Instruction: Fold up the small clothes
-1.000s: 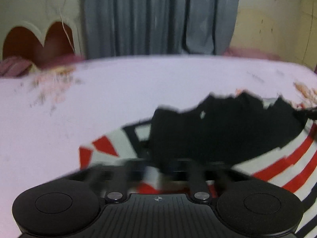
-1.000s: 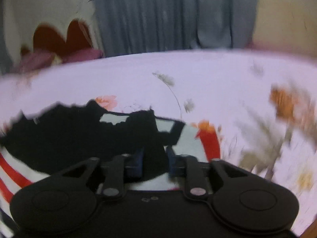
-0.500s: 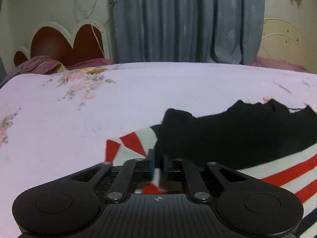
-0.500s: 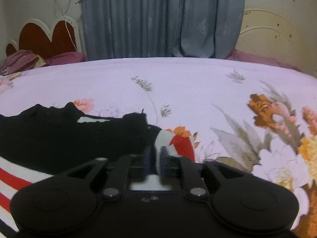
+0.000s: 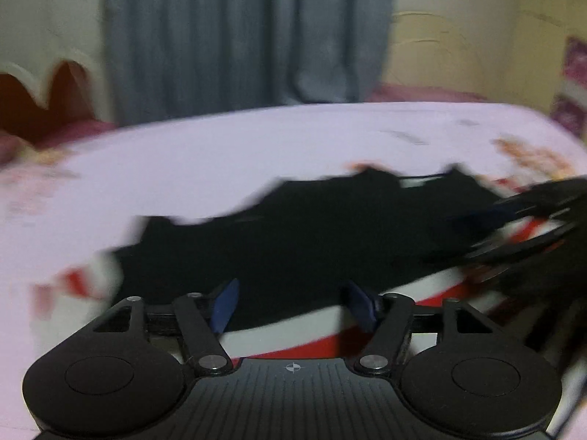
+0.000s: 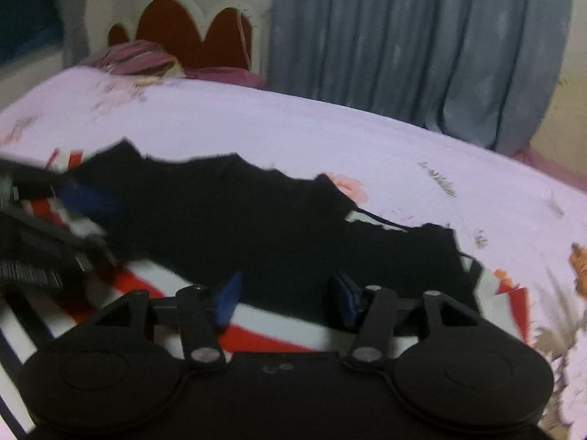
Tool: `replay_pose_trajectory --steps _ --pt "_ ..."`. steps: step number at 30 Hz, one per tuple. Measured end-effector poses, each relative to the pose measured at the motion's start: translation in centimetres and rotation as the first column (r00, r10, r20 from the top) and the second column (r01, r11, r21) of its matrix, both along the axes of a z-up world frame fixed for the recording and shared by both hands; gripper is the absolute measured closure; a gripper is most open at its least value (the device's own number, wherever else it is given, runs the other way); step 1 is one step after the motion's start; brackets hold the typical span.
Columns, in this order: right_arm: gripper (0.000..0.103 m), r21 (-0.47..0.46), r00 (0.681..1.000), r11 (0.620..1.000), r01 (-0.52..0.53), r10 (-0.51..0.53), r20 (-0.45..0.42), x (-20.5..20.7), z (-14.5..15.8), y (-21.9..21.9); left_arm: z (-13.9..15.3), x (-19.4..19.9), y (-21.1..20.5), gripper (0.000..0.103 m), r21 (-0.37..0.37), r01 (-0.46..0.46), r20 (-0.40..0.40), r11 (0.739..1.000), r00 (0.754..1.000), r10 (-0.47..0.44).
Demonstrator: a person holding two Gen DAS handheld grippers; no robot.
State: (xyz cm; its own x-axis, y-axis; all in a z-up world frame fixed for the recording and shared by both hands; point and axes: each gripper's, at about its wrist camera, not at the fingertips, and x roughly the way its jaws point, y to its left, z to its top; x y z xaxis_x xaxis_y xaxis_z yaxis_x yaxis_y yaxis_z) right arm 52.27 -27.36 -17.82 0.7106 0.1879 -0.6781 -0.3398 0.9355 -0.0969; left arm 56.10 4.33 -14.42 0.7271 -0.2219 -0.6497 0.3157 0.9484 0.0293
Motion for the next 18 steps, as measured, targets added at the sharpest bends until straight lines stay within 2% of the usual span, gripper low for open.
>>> replay_pose_trajectory --steps 2,3,4,5,7,9,11,14,16,18 --pt "0.053 -0.048 0.99 0.989 0.14 -0.139 0.031 -0.2 0.3 -3.6 -0.5 -0.4 3.3 0.037 0.023 -0.08 0.022 0.997 0.997 0.079" --pt "0.054 -0.038 0.976 0.976 0.217 -0.216 0.029 -0.3 0.2 -6.0 -0.8 -0.7 4.9 0.037 0.001 -0.084 0.018 0.996 0.996 0.084" --pt "0.049 0.005 0.966 0.966 0.257 -0.257 0.009 -0.4 0.0 -8.3 -0.8 -1.0 5.9 0.037 -0.026 -0.069 0.013 0.997 0.998 0.069" --pt "0.049 0.03 0.965 0.965 0.261 -0.261 -0.012 -0.5 -0.1 -9.5 -0.7 -1.2 5.9 0.037 -0.019 -0.059 0.017 0.998 0.998 0.059" --pt "0.051 0.011 0.969 0.969 0.245 -0.245 -0.013 -0.6 0.5 -9.3 -0.5 -1.5 5.3 0.037 0.019 -0.067 0.027 0.998 0.997 0.066" --pt "0.064 -0.009 0.964 0.964 0.265 -0.265 0.03 -1.0 1.6 -8.3 0.9 -2.5 4.0 0.037 0.03 -0.083 0.068 0.996 0.994 0.081" --pt "0.062 0.041 0.97 0.973 0.229 -0.231 0.08 -2.4 3.1 -7.0 2.2 -3.5 2.1 0.037 -0.017 -0.036 0.1 0.999 0.994 0.037" --pt "0.063 0.042 0.994 0.994 0.097 -0.099 0.041 -3.3 2.3 -3.5 1.7 -4.8 -1.9 0.037 -0.003 0.056 0.063 0.998 0.996 -0.056" --pt "0.058 0.044 0.999 0.998 0.045 -0.046 0.026 -4.0 1.7 -1.5 1.1 -5.1 -3.3 0.037 -0.011 0.073 0.036 0.997 0.997 -0.073" --pt "0.055 0.027 0.999 0.999 0.035 -0.035 0.003 -4.2 0.8 -0.7 0.3 -5.3 -3.9 0.037 0.006 0.071 0.006 0.997 0.997 -0.071"
